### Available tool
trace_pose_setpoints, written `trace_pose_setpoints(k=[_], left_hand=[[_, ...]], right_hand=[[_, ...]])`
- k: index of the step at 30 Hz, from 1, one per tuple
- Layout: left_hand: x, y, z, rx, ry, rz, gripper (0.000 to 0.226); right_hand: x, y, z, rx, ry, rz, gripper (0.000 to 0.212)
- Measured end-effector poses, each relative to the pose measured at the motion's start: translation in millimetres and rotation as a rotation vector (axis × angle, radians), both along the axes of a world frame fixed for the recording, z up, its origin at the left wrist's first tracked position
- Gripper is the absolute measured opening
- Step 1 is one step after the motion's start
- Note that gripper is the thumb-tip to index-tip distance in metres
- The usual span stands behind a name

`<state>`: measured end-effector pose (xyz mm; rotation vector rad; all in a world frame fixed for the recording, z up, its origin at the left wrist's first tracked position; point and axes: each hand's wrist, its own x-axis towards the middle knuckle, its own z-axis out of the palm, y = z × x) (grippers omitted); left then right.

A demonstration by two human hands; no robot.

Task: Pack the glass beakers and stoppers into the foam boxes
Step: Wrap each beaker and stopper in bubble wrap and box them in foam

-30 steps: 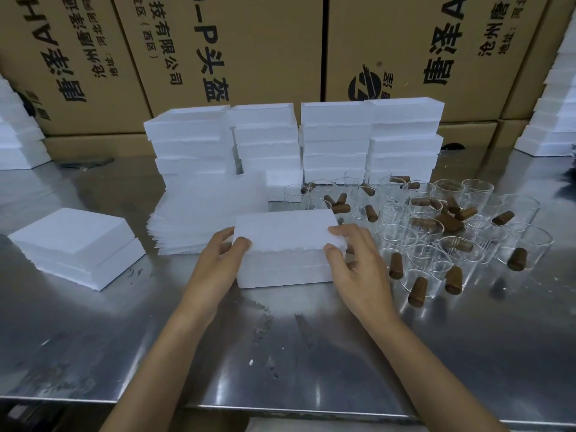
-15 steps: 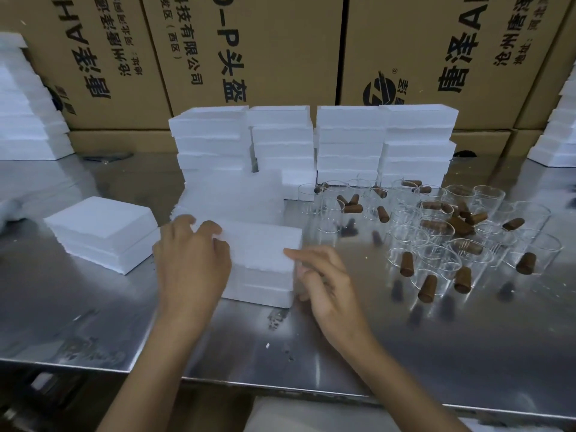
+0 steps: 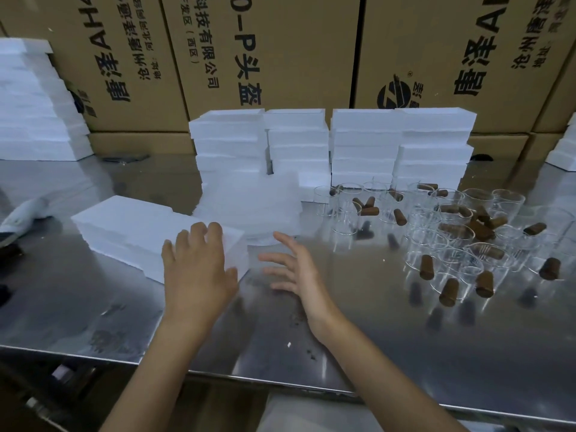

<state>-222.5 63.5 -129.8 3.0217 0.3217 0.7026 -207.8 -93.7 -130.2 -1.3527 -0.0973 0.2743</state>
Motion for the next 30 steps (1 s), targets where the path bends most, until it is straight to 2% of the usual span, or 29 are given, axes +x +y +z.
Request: trace_pose_setpoints(k=[5, 11, 15, 18, 22, 24, 27, 30], left_hand=[[7.8, 23.9, 1.6, 0.028, -0.003, 0.157, 0.040], [29.4, 63.0, 6.8, -0.029, 0.044, 0.282, 0.051], [42.8, 81.3, 14.9, -0.099, 0.049, 0.295, 0.047], [51.3, 77.4, 26.3, -0.152, 0.005, 0.255, 0.042], [68.2, 53.1, 53.9, -0.187, -0.269, 0.114, 0.024], [90.5, 40.6, 72.6, -0.193, -0.318, 0.028, 0.025], [140.7, 22.1, 98.8, -0.199, -0.290, -0.102, 0.044], [197.6, 11.4, 113.3, -0.133, -0.172, -0.151, 0.054]], right_hand=[[17.7, -19.0, -10.0, 0.124, 0.058, -0.200, 0.038], [28.1, -25.9, -25.1, 0.096, 0.022, -0.219, 0.029], [32.2, -24.5, -29.9, 0.036, -0.024, -0.234, 0.029], [39.7, -24.5, -31.1, 0.000, -0.060, -0.304, 0.025], [56.7, -38.3, -33.0, -0.096, -0.129, -0.438, 0.024], [67.5, -51.0, -35.5, -0.140, -0.155, -0.494, 0.022], [82.4, -67.0, -38.9, -0.168, -0.177, -0.523, 0.023], [91.4, -70.9, -43.2, -0.191, -0.205, -0.488, 0.024]])
